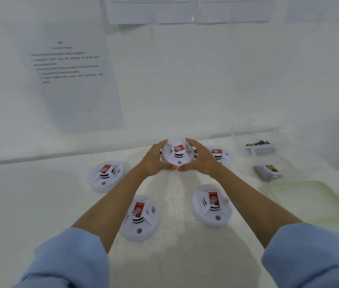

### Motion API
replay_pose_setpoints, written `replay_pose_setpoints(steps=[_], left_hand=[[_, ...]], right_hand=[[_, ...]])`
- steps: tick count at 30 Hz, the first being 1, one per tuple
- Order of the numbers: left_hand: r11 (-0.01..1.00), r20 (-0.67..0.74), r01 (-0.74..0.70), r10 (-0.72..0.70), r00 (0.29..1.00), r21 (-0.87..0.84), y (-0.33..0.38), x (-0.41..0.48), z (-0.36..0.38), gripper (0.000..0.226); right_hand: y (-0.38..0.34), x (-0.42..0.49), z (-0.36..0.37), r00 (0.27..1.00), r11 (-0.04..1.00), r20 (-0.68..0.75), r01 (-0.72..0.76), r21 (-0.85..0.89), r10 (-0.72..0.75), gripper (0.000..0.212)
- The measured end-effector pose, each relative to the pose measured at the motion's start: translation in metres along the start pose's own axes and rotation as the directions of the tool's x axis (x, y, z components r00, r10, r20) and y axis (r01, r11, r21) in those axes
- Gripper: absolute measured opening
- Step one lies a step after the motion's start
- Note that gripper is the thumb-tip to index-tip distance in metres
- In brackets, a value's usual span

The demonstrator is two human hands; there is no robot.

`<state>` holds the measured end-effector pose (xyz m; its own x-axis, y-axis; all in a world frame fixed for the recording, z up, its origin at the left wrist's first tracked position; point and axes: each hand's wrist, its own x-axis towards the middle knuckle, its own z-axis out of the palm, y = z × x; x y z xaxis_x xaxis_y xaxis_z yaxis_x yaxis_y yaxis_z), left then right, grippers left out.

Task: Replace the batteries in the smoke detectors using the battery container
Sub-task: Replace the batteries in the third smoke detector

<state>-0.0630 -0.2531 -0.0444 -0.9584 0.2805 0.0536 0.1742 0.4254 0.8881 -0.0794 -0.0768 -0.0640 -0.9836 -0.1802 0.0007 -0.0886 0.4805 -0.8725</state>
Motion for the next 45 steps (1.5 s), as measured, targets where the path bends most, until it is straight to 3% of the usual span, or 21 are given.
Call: replay_pose_setpoints(steps=[5,8,14,24,26,28,32,35,37,39,41,43,45], left_hand=[[0.991,0.002,-0.132,0.132,0.991,-0.014,0.047,0.005,0.026,0.058],[0.987,0.007,-0.161,0.161,0.987,0.004,0.062,0.017,0.047,0.069],[0.992,-0.005,-0.126,0.126,0.992,0.000,0.096,0.046,0.110,0.082],[0.998,-0.001,-0.009,0.009,1.000,0.063,0.135,0.082,0.212,0.105],[0.995,0.001,0.012,-0.012,1.000,0.099,0.140,0.086,0.222,0.103],[0.988,-0.012,0.015,-0.013,1.000,0.157,0.144,0.092,0.228,0.115],[0.985,-0.042,-0.017,0.025,0.999,0.172,0.153,0.097,0.233,0.126],[0.987,-0.118,-0.104,0.118,0.986,0.121,0.151,0.101,0.232,0.117],[0.990,-0.146,-0.139,0.137,0.980,0.001,0.150,0.100,0.231,0.102],[0.983,-0.144,-0.143,0.125,0.982,-0.117,0.149,0.099,0.231,0.094],[0.968,-0.155,-0.169,0.141,0.978,-0.185,0.148,0.101,0.232,0.094],[0.959,-0.156,-0.193,0.162,0.974,-0.209,0.147,0.099,0.231,0.102],[0.959,-0.132,-0.196,0.171,0.976,-0.207,0.147,0.098,0.231,0.107]], right_hand=[[0.002,-0.015,-0.046,0.994,0.996,-0.094,0.053,0.072,-0.046,0.101],[0.008,-0.027,-0.078,0.990,0.992,-0.125,0.079,0.099,-0.066,0.097],[0.033,-0.048,-0.155,0.979,0.977,-0.150,0.158,0.141,-0.137,0.092],[0.088,-0.056,-0.253,0.984,0.955,-0.031,0.179,0.235,-0.177,0.093],[0.094,-0.055,-0.260,0.983,0.939,0.021,0.165,0.302,-0.180,0.092],[0.094,-0.054,-0.266,0.979,0.912,0.074,0.146,0.383,-0.188,0.088],[0.079,-0.051,-0.272,0.971,0.831,0.158,0.063,0.552,-0.179,0.061],[0.068,-0.047,-0.278,0.974,0.748,0.132,0.053,0.661,-0.186,0.043],[0.066,-0.041,-0.282,0.989,0.673,0.080,0.025,0.739,-0.125,0.037],[0.067,-0.035,-0.281,0.997,0.771,0.070,-0.038,0.636,-0.008,0.030],[0.071,-0.035,-0.278,0.978,0.870,0.202,-0.151,0.470,0.061,0.031],[0.075,-0.037,-0.274,0.937,0.847,0.348,-0.206,0.490,0.027,0.036],[0.075,-0.037,-0.275,0.936,0.775,0.350,-0.195,0.602,-0.036,0.039]])
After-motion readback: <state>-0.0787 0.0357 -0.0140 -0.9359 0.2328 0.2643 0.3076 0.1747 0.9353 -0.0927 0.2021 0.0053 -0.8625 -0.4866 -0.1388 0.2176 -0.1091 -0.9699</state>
